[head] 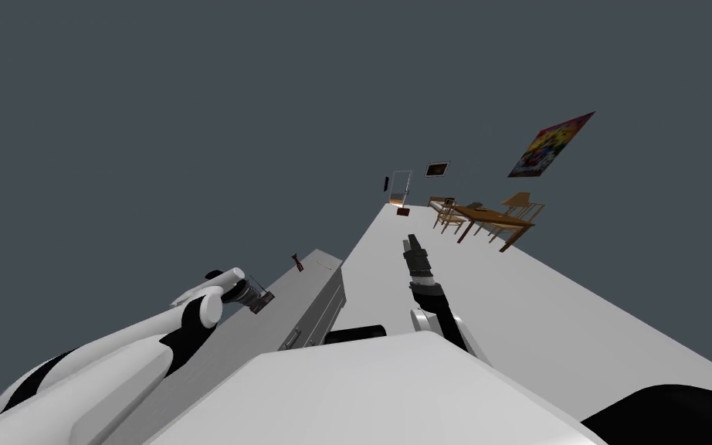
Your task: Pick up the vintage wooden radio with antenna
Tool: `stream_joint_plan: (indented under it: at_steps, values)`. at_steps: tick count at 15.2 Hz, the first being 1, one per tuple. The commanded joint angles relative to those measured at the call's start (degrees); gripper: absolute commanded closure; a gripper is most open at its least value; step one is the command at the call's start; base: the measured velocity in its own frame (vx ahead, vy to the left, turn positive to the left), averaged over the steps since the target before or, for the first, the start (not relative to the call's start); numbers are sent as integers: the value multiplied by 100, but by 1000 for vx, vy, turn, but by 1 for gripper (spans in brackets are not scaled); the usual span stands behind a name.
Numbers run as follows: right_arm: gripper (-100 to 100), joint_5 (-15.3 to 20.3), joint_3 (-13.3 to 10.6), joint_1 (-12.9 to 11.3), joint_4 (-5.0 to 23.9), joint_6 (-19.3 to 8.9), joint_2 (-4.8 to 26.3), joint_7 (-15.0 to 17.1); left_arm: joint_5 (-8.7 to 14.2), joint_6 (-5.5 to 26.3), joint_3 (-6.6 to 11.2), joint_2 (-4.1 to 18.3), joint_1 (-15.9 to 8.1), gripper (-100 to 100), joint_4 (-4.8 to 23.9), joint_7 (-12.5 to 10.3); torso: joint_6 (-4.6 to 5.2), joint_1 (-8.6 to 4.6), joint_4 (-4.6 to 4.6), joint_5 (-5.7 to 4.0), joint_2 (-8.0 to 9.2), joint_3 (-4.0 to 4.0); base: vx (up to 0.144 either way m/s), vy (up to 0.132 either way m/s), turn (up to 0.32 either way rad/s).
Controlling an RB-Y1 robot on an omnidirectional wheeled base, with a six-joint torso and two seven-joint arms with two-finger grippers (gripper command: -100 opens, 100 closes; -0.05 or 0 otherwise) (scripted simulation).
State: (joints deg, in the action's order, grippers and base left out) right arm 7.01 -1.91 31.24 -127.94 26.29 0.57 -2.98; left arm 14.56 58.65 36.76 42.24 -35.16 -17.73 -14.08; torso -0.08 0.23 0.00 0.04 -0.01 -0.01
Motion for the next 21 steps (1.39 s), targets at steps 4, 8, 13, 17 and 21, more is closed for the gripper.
stream_joint_plan:
  at_steps: [4, 8, 13, 17, 21]
  values:
    - [0, 0, -1, -1, 0, 0, 0, 0, 44, 34, -582, -450, -158, -100, -350, -427, 6, -16, 0, -2, -3, -1, 1, 9, 62]
    - [0, 0, -1, -1, 0, 0, -1, 0, 44, 34, -615, -450, -158, -100, -679, -427, 16, -28, 2, -6, -10, -4, 4, -5, 23]
    - [0, 0, -1, -1, 0, 0, -1, 0, 51, -11, -824, -573, -272, -100, -335, -552, 13, -24, -1, -2, -9, -5, -1, -3, 25]
    - [0, 0, -1, -1, 0, 0, -1, 0, 51, -11, -824, -573, -272, -100, -335, -552, 12, -22, 0, -2, -7, -3, -1, 0, 11]
    - [0, 0, -1, -1, 0, 0, -1, 0, 61, -177, -839, -670, -193, -100, -298, -560, 12, -21, 0, -2, -7, -3, -3, 2, -8]
